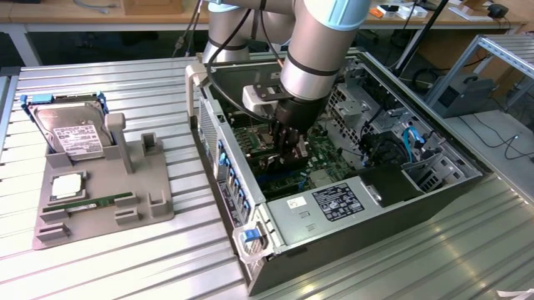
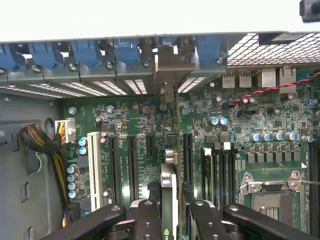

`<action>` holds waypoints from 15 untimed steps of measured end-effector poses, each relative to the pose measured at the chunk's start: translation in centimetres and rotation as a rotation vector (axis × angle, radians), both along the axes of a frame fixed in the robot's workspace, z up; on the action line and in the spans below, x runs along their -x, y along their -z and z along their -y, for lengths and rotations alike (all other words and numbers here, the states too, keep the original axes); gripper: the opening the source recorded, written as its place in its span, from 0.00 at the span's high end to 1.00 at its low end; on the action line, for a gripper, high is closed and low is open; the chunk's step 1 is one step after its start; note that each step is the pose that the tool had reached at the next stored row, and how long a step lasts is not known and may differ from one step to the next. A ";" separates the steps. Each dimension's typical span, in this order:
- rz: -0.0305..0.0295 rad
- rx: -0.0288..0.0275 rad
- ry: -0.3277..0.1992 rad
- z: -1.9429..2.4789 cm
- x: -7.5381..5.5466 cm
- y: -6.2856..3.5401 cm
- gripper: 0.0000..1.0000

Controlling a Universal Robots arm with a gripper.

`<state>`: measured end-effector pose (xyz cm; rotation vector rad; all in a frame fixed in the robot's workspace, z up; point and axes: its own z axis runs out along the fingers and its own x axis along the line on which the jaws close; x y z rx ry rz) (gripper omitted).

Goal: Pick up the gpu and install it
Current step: 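Insert the gpu into the slot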

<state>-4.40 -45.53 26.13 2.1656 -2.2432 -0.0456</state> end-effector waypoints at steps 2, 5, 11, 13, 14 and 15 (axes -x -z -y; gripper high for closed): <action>0.0000 0.0001 0.000 0.00 0.0 0.00 0.73; 0.0002 -0.0003 0.001 0.02 0.0 -0.02 0.73; 0.0000 0.0010 0.001 0.02 0.0 -0.04 0.73; 0.0001 0.0010 0.001 0.02 0.0 0.06 0.73; 0.0001 0.0014 0.001 0.02 0.0 0.13 0.73; 0.0000 0.0017 0.001 0.02 0.0 0.16 0.73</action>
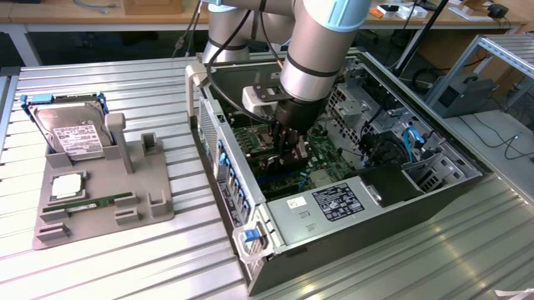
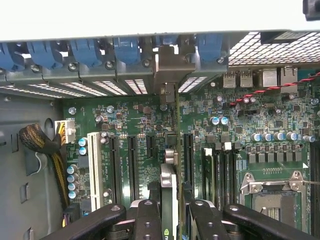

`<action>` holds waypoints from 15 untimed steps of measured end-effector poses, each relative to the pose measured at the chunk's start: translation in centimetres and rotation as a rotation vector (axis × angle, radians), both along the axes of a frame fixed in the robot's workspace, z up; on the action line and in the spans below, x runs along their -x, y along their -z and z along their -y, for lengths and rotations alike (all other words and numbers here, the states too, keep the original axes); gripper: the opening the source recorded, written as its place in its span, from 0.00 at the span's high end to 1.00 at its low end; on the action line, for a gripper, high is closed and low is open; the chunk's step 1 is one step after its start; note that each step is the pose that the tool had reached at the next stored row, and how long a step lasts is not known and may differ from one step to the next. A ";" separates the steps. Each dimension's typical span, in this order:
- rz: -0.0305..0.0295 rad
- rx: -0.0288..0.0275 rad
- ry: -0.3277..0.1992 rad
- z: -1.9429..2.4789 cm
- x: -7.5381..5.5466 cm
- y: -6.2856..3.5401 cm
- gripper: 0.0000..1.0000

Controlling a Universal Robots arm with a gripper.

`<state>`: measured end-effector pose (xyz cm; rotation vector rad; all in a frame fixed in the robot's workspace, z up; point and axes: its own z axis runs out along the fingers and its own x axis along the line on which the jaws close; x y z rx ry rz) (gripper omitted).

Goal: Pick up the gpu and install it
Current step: 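Insert the gpu into the slot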

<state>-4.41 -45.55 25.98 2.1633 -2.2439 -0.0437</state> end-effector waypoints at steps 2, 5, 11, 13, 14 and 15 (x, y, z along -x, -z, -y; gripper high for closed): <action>0.0001 0.0000 0.000 0.00 0.0 0.03 0.73; 0.0000 0.0002 0.000 0.00 0.0 0.06 0.73; 0.0001 0.0038 0.000 0.00 0.0 0.22 0.73; 0.0000 0.0046 0.000 0.00 0.0 0.28 0.73; 0.0002 0.0053 0.000 0.00 0.0 0.29 0.73; 0.0003 0.0121 0.000 -0.01 0.0 0.31 0.73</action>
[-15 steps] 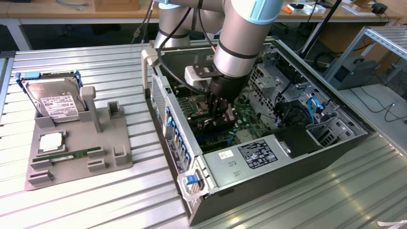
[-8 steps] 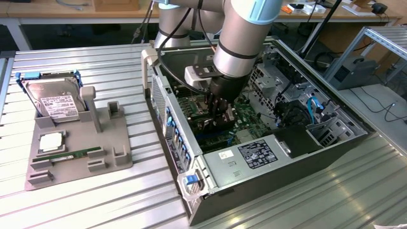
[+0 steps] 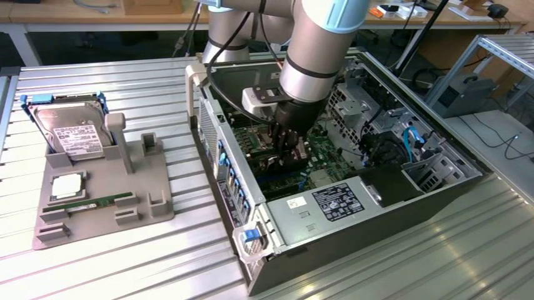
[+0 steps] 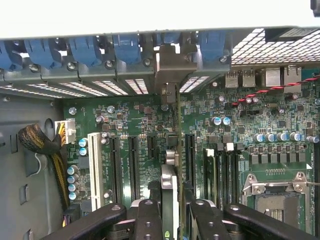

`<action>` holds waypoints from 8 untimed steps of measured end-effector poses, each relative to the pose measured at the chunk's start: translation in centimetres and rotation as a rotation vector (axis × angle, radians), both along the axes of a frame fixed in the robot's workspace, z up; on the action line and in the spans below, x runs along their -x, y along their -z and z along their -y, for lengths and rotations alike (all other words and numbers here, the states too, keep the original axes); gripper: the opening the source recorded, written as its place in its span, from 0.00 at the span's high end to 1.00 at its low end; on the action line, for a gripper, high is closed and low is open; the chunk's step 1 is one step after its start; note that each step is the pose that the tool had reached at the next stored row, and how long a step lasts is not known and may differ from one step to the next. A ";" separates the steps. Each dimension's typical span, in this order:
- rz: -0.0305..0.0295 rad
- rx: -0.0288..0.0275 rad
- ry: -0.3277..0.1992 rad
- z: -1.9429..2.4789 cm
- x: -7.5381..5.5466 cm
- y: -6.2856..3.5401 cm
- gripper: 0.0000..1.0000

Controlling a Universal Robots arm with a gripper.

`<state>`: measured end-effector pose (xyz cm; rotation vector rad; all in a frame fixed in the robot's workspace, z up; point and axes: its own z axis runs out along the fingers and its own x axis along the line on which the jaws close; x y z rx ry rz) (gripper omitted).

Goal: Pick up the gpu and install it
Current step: 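Insert the gpu into the slot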

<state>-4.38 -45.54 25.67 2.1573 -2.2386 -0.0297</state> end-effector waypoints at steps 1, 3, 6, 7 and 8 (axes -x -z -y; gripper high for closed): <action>-0.0001 0.0011 0.000 0.00 0.0 -0.01 0.73; -0.0003 0.0015 0.000 0.00 0.0 -0.06 0.73; -0.0004 0.0014 0.000 0.00 0.0 -0.34 0.73; -0.0003 0.0013 0.000 0.00 0.0 -0.38 0.73; -0.0002 0.0012 0.000 0.00 0.0 -0.38 0.73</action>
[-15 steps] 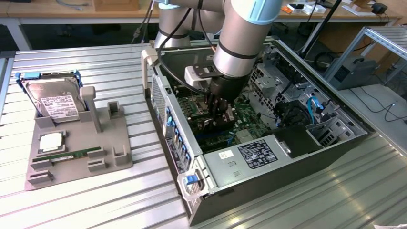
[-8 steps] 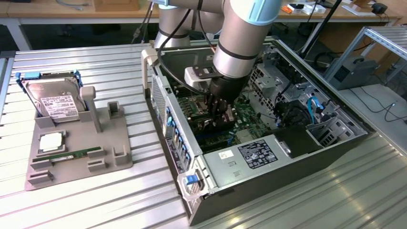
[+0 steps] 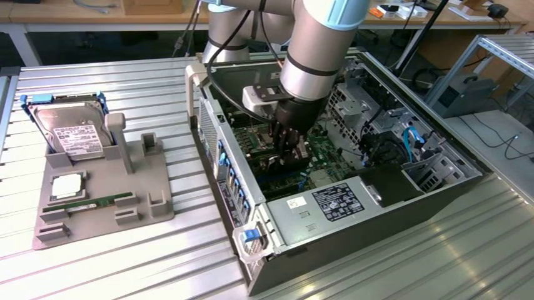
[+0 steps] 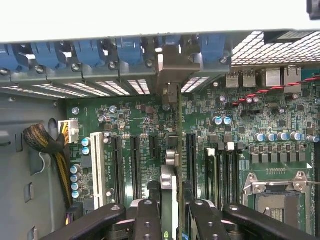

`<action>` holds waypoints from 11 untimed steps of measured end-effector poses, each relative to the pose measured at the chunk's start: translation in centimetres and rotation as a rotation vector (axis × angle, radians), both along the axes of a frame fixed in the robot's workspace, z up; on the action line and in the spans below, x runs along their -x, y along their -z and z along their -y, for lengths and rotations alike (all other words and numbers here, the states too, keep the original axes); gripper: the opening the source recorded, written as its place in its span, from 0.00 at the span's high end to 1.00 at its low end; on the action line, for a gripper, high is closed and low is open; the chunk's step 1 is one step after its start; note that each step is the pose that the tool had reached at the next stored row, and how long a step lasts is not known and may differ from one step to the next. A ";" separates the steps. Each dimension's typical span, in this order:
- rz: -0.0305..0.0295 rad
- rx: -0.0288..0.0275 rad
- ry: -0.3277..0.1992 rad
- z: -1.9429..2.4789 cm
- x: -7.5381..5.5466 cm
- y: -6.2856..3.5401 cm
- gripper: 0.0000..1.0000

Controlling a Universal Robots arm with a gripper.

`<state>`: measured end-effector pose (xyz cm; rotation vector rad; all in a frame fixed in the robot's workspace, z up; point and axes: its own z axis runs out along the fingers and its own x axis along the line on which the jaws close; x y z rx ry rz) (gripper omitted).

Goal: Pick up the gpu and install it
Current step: 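Insert the gpu into the slot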

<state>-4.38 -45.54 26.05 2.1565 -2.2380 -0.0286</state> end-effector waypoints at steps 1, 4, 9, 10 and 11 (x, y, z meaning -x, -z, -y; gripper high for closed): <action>0.0001 -0.0002 0.000 0.00 0.0 0.00 0.73; -0.0006 -0.0065 0.000 0.00 -0.1 0.03 0.73; -0.0009 -0.0084 0.000 0.00 -0.1 0.21 0.73; -0.0009 -0.0082 0.000 0.00 -0.1 0.24 0.73; -0.0009 -0.0082 0.000 0.00 -0.1 0.26 0.73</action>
